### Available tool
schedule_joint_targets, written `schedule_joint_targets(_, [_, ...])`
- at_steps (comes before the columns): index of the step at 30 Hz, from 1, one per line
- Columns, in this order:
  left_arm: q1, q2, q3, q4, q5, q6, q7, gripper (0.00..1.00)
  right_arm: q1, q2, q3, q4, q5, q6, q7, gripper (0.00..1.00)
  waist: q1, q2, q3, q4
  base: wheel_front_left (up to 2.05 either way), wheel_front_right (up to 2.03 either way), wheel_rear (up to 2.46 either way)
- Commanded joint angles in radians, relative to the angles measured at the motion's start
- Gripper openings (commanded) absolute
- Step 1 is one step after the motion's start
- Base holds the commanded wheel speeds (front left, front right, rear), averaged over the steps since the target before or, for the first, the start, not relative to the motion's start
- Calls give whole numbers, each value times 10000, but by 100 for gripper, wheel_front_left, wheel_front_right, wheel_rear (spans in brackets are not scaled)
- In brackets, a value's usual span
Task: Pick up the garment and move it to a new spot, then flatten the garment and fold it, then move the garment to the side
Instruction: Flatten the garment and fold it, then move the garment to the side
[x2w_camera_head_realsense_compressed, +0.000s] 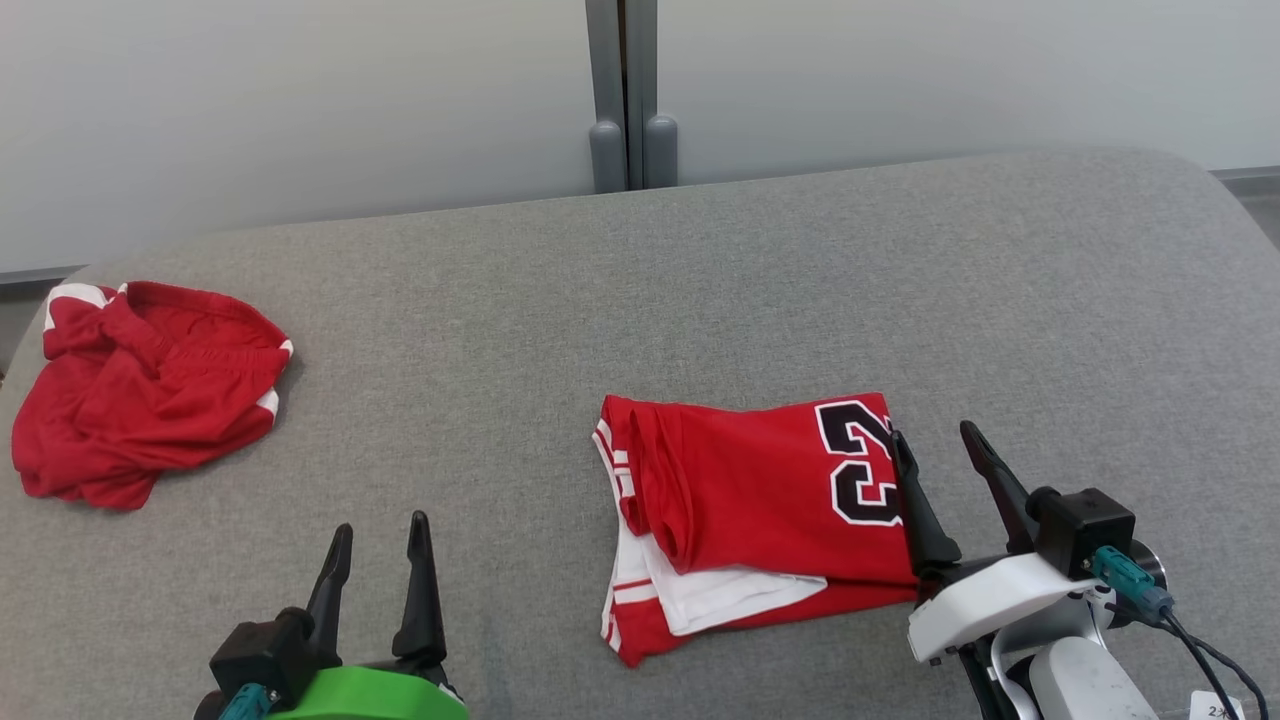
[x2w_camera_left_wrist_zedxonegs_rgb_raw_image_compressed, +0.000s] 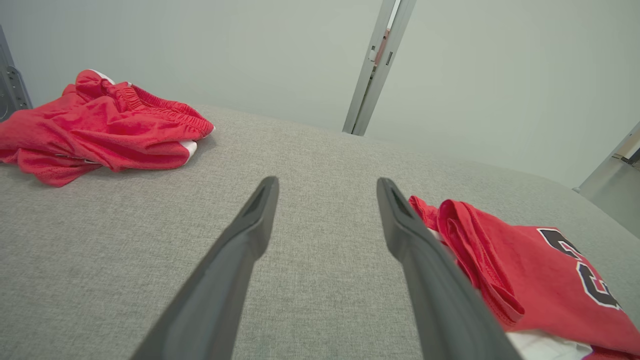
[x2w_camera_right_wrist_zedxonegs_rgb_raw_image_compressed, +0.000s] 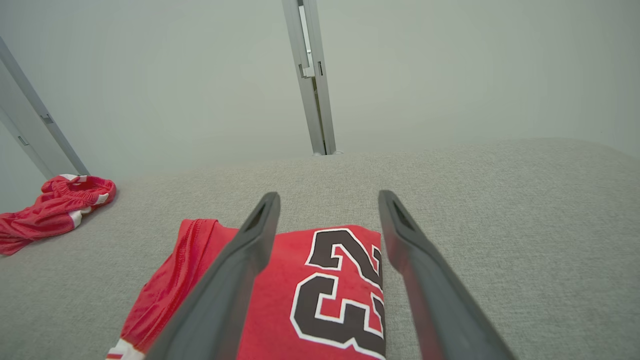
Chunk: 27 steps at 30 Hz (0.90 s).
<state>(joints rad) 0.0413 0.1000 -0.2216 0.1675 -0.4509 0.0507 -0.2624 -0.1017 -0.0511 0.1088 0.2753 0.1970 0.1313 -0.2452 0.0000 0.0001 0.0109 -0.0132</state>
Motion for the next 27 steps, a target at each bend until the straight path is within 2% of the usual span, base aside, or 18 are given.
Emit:
schedule_joint_targets(1, [156, -63, 101, -5, 107, -77, -28, 100, 139, -1, -22, -17, -69, -12, 3, 100, 0, -1, 8, 6, 0, 0, 0])
schedule_joint_targets(15, [22, -343, 439, 96, 594, -381, -29, 100, -147, -15, -230, 88, -159, -12, 440, 100, 0, -1, 197, 48, 0, 0, 0])
schedule_joint_targets(19, [-121, -378, 459, 63, 707, -452, -30, 100, -366, -333, -542, 225, -124, -12, 1788, 100, 0, -1, 358, 131, 0, 0, 0])
schedule_joint_targets(27, [-507, -441, 363, 141, 780, -616, -30, 100, -1177, -1044, -685, 1022, 833, -11, 4101, 100, 0, -1, 1004, 578, 0, 0, 0])
